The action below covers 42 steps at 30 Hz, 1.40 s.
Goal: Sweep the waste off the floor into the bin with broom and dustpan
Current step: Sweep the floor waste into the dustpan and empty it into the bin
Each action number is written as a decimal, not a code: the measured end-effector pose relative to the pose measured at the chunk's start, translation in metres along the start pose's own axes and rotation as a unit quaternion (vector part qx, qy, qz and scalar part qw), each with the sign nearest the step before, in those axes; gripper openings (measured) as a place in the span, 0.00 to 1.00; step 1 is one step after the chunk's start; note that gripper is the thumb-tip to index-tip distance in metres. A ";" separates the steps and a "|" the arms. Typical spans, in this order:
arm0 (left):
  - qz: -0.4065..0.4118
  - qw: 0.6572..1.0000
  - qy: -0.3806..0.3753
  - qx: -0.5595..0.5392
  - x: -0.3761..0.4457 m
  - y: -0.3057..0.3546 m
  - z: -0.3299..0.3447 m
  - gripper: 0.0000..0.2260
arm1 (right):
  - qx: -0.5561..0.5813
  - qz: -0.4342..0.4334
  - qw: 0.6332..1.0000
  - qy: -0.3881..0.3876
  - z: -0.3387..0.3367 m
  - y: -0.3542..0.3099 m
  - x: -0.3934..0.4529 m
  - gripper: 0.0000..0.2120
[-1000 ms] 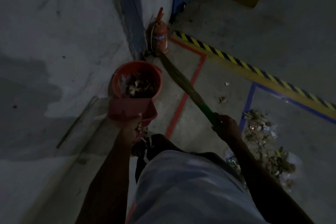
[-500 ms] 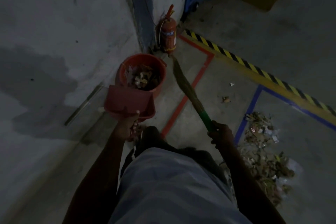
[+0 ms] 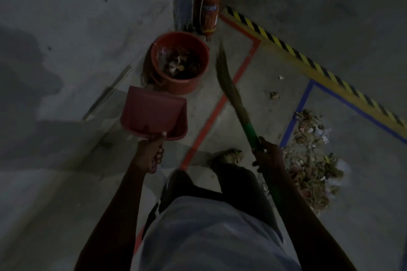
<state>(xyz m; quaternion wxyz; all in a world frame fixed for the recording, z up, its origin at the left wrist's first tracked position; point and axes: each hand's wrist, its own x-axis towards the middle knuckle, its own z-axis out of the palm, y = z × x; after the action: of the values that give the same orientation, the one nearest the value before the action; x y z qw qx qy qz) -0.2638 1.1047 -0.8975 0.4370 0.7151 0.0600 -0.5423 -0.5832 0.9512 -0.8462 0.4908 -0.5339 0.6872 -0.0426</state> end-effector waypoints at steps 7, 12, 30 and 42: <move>-0.036 0.999 0.018 0.033 -0.039 -0.047 -0.072 0.21 | -0.016 -0.015 0.999 -0.032 0.044 0.008 -0.048 0.27; -0.025 0.999 0.014 0.035 -0.052 -0.054 -0.067 0.21 | -0.028 -0.012 0.999 -0.039 0.033 0.016 -0.059 0.29; 0.052 0.991 -0.071 0.100 -0.060 0.011 0.267 0.21 | 0.071 0.028 0.994 0.081 -0.196 0.111 0.068 0.21; 0.087 0.977 -0.088 0.172 0.047 0.121 0.444 0.17 | 0.113 0.075 0.989 0.063 -0.257 0.076 0.275 0.28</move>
<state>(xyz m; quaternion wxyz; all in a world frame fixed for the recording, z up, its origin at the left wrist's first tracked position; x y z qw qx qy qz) -0.4986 0.7064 -0.8818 0.3565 0.7316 -0.1357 -0.5651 -0.8067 0.6507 -0.9314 0.5054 -0.4181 0.7457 -0.1169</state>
